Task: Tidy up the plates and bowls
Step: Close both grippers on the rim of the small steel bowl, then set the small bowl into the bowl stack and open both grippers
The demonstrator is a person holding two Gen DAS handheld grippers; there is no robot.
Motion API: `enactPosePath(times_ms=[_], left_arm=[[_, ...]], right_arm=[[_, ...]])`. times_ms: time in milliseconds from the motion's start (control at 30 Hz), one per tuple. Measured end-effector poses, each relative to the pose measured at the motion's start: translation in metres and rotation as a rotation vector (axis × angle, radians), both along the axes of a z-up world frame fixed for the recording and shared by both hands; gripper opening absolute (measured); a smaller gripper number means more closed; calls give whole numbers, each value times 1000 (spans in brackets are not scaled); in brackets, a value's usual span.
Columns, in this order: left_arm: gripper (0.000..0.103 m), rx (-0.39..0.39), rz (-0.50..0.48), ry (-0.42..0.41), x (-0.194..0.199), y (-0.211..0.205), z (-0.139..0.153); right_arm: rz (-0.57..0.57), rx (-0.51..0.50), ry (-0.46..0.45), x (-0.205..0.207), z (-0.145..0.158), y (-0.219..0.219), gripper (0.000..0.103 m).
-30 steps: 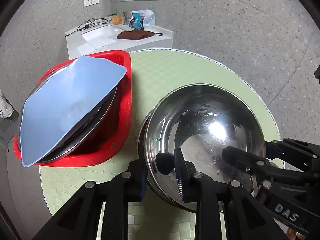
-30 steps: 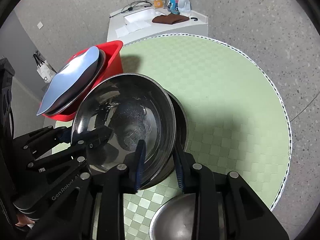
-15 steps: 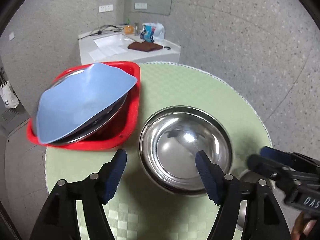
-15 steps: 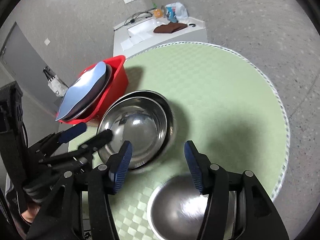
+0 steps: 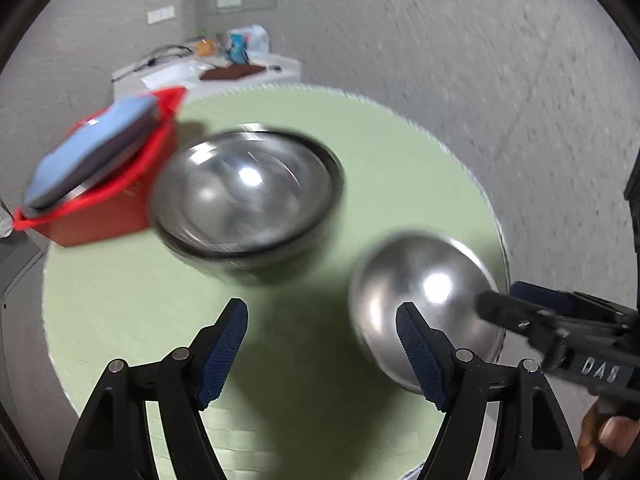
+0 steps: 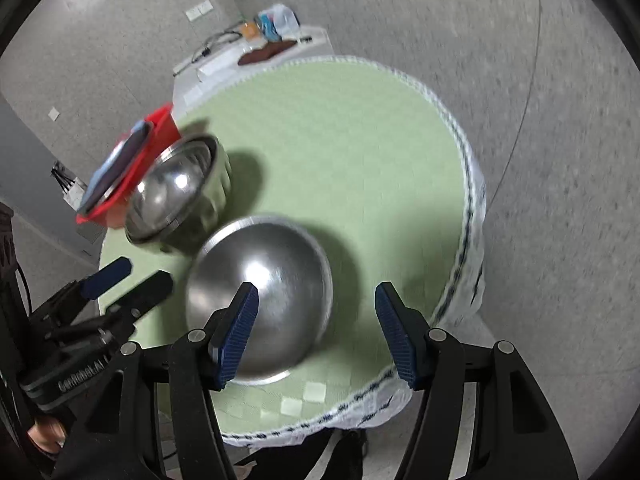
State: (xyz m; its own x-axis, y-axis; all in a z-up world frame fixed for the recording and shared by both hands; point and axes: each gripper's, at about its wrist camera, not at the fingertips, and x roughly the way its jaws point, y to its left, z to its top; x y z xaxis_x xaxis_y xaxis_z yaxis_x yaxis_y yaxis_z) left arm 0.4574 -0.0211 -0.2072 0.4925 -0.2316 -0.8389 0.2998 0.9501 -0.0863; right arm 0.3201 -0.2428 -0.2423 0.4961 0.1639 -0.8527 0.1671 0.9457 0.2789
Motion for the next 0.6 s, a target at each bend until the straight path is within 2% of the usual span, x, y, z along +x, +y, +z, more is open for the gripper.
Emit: enactPosePath(times_ms=[33,67,100,167,200,267,400,600], left_arm=[[67,-1,-9,18,2,-5,-4],[57,-1,-22,40,2,-11,-11],[52,1,-31,54,4,-15,-13],[26,-7,-53,100,9,-25,-22],[19,-30,-65,119,9,-27,-24],[18,-41,-76,112,11,-29,-21],[17,-47,-103,45,7,-28,1],[17,-132,-73,-59,1,2,54]], right_arm=[[4,12,15,-1,-7,1,62],[9,27,22,0,-11,1,61],[13,50,33,-1,-17,1,53],[22,76,54,-2,-25,2,40],[26,90,57,-2,-27,3,28],[35,112,57,-4,-28,4,20],[35,89,35,-8,-20,3,18],[61,36,-82,-8,36,15,18]])
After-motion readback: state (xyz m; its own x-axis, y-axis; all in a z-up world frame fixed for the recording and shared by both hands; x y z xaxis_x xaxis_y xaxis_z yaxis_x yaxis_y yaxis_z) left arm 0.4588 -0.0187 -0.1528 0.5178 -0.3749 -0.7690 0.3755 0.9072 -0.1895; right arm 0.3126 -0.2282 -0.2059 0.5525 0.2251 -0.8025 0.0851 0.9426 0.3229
